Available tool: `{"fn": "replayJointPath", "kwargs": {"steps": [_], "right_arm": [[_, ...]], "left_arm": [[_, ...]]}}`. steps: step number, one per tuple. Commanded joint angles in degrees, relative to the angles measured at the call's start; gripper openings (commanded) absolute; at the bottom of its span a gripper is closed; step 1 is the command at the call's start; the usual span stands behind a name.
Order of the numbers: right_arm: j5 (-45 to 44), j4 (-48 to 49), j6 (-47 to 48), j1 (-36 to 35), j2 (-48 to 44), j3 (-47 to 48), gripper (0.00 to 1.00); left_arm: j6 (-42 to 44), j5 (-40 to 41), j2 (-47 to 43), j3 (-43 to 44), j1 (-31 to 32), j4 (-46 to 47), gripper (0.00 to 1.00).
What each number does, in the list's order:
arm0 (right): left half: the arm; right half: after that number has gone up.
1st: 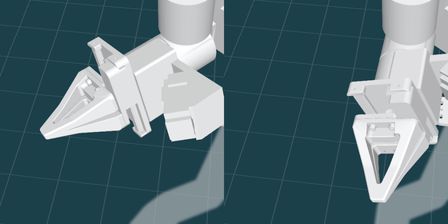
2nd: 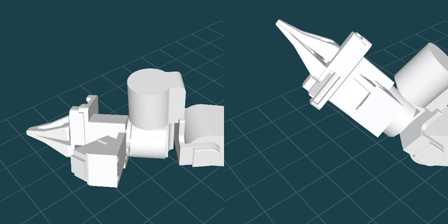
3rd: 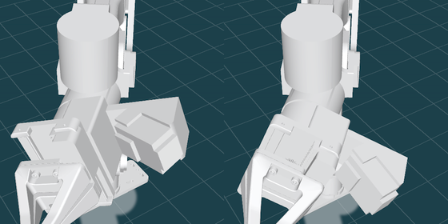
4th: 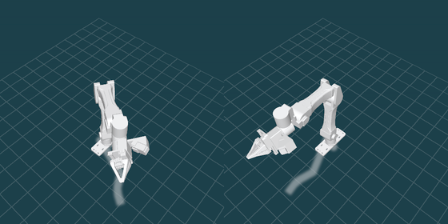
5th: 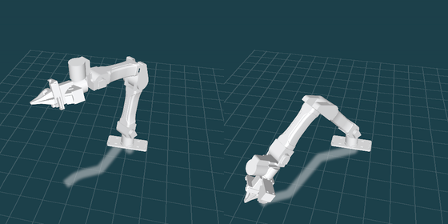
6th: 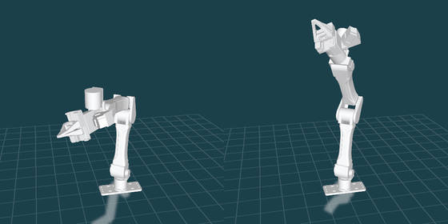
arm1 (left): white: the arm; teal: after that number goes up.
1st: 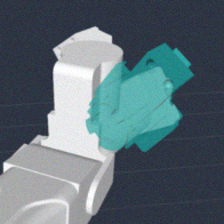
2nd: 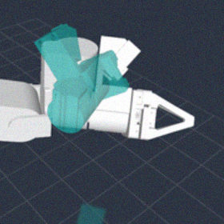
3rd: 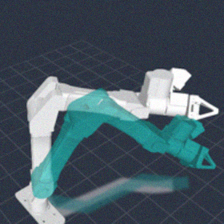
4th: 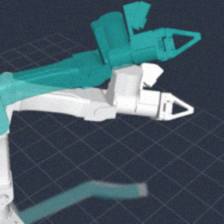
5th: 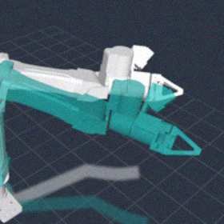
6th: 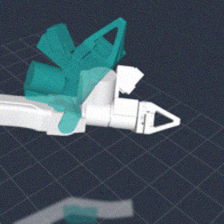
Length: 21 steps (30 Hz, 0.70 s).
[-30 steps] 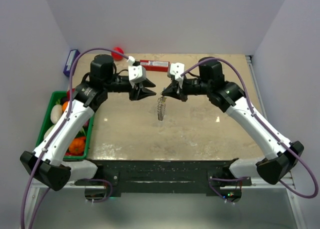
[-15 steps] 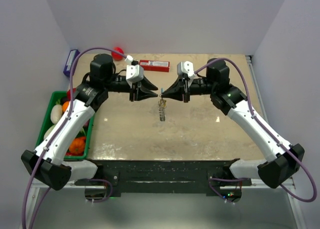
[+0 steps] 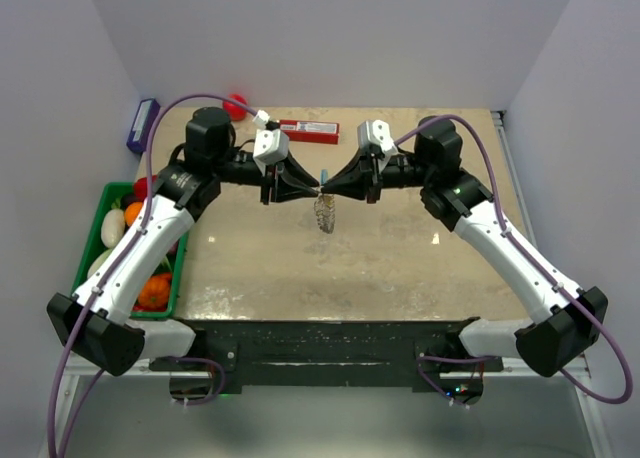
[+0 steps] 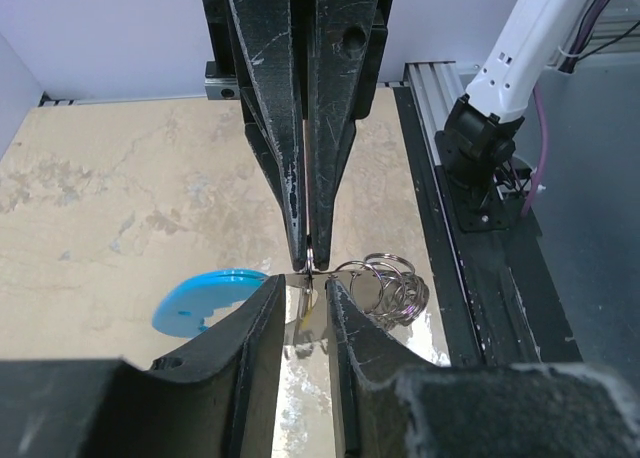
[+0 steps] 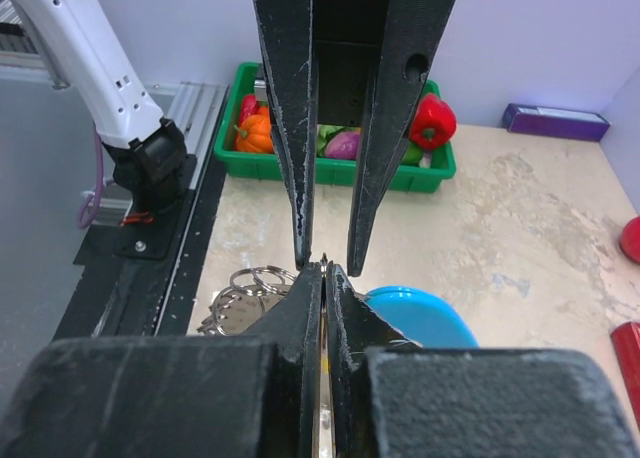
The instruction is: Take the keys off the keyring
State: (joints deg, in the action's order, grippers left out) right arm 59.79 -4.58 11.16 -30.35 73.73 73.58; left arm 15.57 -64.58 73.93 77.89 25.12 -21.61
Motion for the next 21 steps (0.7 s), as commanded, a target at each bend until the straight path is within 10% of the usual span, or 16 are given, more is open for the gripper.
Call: {"fn": "replayJointPath", "kwargs": {"steps": [1,21], "right_arm": [[1.6,4.3,-1.3,0.2,-1.2,-0.3,0.00],[1.3,9.5,-6.0,0.3,-1.0,-1.2,0.00]], "left_arm": [[-1.3,-2.1,0.4,-0.2,-0.4,2.4,0.26],[-2.1,-2.7,0.6,-0.7,-0.4,3.2,0.17]]}}
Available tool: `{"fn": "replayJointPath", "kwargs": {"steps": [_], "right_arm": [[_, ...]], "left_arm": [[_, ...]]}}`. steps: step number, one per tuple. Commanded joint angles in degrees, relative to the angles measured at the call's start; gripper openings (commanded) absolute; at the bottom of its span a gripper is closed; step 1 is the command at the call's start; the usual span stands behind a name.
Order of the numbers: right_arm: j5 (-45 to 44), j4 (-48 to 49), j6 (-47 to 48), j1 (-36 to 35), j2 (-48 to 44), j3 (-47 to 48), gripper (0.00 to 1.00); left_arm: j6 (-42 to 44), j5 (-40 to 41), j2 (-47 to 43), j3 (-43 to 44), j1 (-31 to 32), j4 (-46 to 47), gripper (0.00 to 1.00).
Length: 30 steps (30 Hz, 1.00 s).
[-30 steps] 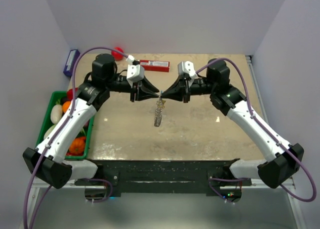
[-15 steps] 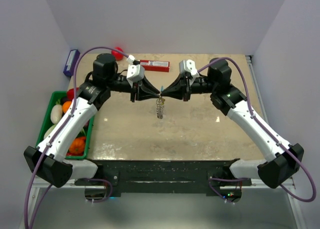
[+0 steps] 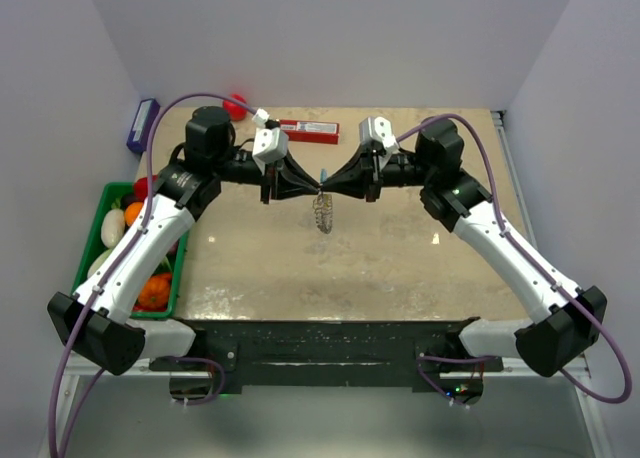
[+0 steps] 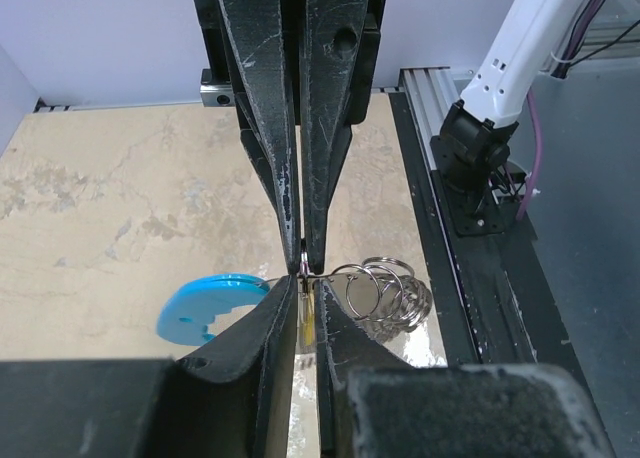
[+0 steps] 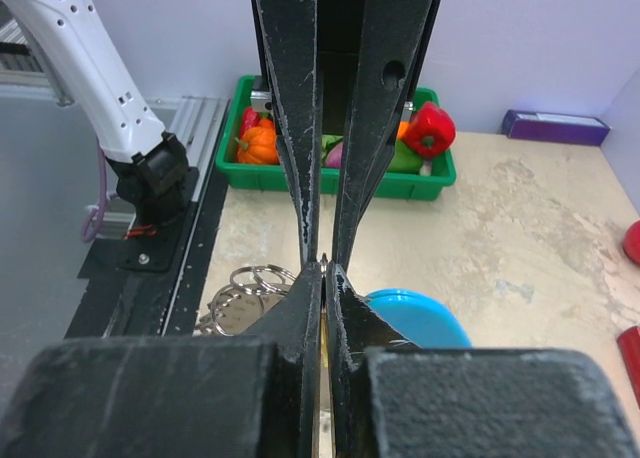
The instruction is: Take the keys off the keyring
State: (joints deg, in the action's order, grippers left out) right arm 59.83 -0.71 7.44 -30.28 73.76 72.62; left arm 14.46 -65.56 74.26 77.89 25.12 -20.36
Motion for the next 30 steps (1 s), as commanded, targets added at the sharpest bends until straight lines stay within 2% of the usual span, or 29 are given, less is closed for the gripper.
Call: {"fn": "replayJointPath", "kwargs": {"steps": [1,6,15,18,19,28,29,30], "right_arm": [[1.3,6.0,-2.6,0.4,-1.1,-0.3,0.00],[1.8,11.1,-7.0,0.6,-1.1,-1.8,0.00],[2.3,12.0,-8.9,0.7,-0.8,-1.6,0.00],[2.5,12.1,-9.0,0.7,-0.7,-1.7,0.00],[2.5,12.3,-9.1,0.8,-0.7,-2.0,0.00],[2.7,9.2,-7.8,0.7,0.0,-0.6,0.00],[2.5,8.5,-5.5,0.7,-0.1,-0.4,0.01],[1.9,6.6,-4.8,0.8,-0.1,-0.1,0.06]], "left_arm": [[-1.0,-1.7,0.3,-0.7,-0.4,2.0,0.18],[-1.3,-1.7,0.3,-0.9,-0.4,2.5,0.18],[-1.6,-1.7,0.4,-0.9,-0.4,2.9,0.12],[-1.9,-1.5,0.4,-0.9,-0.4,3.2,0.06],[-2.0,-1.4,0.5,-0.9,-0.4,3.4,0.00],[-2.4,-2.2,0.0,-0.7,-0.4,3.7,0.00],[-2.4,-2.1,-0.2,-0.8,-0.6,4.0,0.00],[-2.5,-2.3,-0.4,-0.9,-0.7,4.1,0.00]]}}
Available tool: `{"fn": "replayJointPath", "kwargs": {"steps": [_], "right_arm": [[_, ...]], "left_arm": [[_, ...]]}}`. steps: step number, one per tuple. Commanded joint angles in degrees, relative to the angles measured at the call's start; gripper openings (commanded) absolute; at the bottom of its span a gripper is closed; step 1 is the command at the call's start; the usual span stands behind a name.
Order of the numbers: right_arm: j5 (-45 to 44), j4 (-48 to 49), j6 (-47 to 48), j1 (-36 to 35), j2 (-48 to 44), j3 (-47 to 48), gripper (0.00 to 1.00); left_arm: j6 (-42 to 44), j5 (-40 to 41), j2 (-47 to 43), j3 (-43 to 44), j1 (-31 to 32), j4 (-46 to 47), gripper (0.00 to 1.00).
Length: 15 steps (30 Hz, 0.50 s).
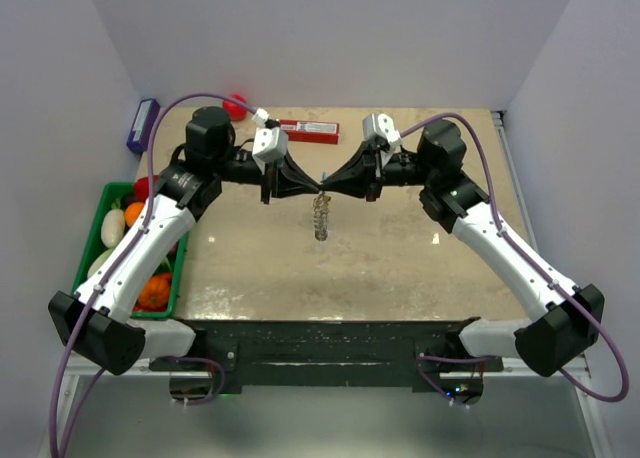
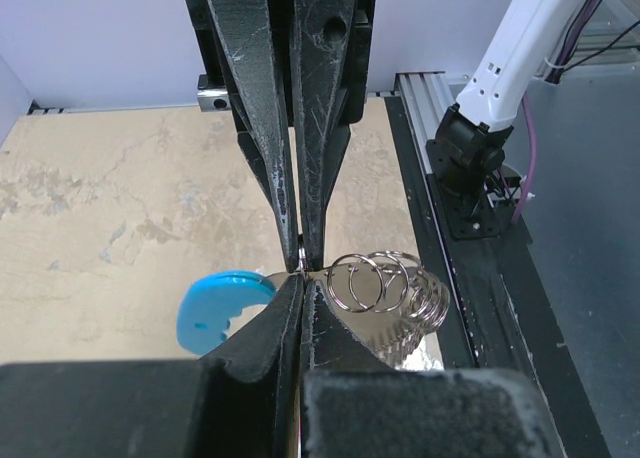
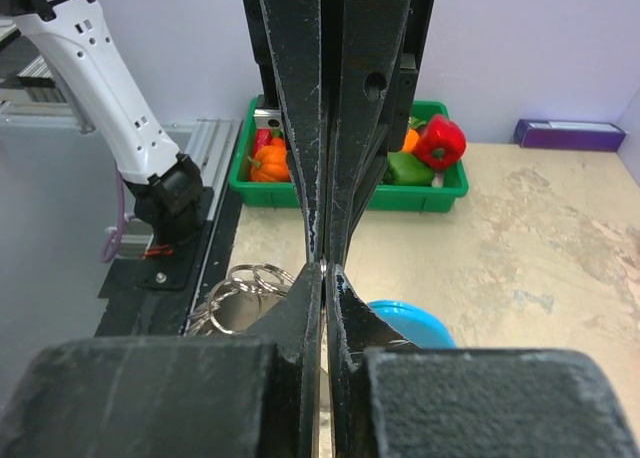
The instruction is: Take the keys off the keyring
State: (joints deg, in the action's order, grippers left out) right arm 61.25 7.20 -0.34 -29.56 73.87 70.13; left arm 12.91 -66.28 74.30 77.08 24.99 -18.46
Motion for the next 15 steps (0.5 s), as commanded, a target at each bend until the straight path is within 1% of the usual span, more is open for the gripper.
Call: {"fn": "replayJointPath", "kwargs": {"steps": [1,6,7,10,13,15], "right_arm": [[0.1,-2.2,3.6,0.0,-0.4,2.8,0.17],[-0.7,-4.7,4.8,0.6,-1.1,4.0,0.36],[-1.1,-5.4,5.3,0.9,-1.2,4.7,0.42],[-1.7,-6.7,6.1,1.8,-1.8,5.9,0.50],[-1.8,-7.0,6.6,2.8,-2.3,6.2,0.54],[-2.9,-7.0,7.0,3.2,-2.5,5.7,0.54]], "left_arm": [[-1.1,-1.7,-0.7,-0.2,-0.7,2.5,0.00],[-4.2,-3.6,-2.1,-1.7,-2.8,6.1,0.00],[-4.3,-3.9,-2.3,-1.8,-2.9,6.2,0.00],[-4.6,-4.6,-3.4,-2.5,-3.5,6.8,0.00],[-4.4,-5.8,-4.1,-2.7,-4.2,7.0,0.00],[-3.9,-6.7,-4.3,-2.5,-4.3,6.6,0.00]]}}
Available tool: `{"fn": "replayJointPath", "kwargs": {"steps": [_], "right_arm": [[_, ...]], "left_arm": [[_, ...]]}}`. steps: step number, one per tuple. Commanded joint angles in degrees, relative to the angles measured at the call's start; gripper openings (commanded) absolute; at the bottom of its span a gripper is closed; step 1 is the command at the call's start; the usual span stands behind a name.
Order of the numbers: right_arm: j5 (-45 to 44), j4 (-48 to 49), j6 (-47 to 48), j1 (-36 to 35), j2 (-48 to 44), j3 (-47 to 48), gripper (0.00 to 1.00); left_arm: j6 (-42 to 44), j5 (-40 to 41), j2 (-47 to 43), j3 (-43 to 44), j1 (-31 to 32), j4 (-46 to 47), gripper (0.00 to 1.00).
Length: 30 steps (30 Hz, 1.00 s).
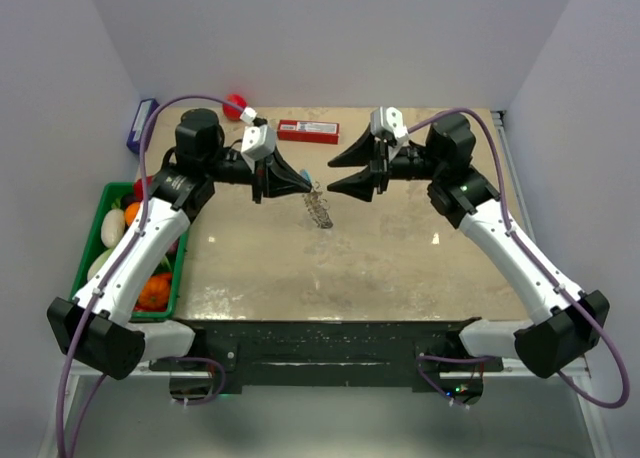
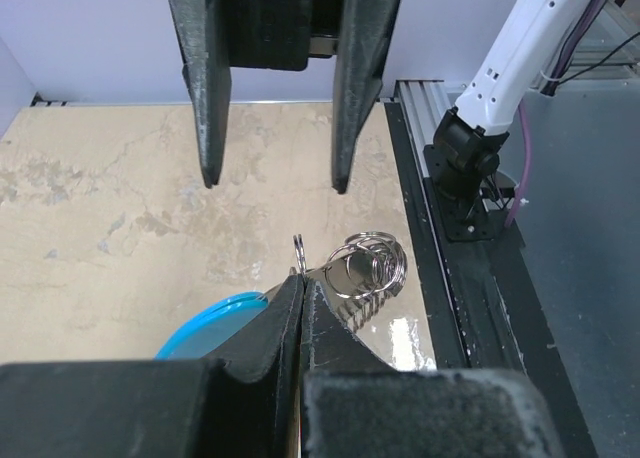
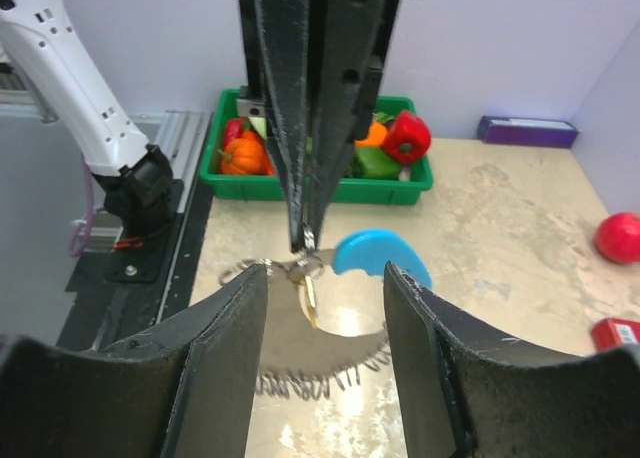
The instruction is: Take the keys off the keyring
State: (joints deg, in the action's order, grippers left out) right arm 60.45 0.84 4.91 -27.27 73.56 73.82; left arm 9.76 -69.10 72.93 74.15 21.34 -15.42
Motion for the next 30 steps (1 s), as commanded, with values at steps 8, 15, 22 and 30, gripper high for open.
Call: {"fn": "replayJointPath", "kwargs": {"steps": [8,15,22,30], "right_arm": [[-3.6,1.3,1.7,1.1,-1.7,-1.9,0.49],[0.8,0.8,1.3,1.1,-2.0,-4.5,0.47],[0.7,-1.3,3.0,0.8,-4.1,-7.4,0.48],[-4.5,8.1,-4.6,-2.0,-5.8,-12.0,0.47]], "left_arm": [[-0.1,-6.0,-3.1,0.6,-0.8,3.1,0.00],[0.0,-6.4,-3.3,0.6,-1.2,3.0,0.00],[-0.2,-5.5,-3.2,0.8,-1.7,3.1,0.00],[-1.5,-4.4,-3.2,0.2,-2.0,4.6,0.00]]}}
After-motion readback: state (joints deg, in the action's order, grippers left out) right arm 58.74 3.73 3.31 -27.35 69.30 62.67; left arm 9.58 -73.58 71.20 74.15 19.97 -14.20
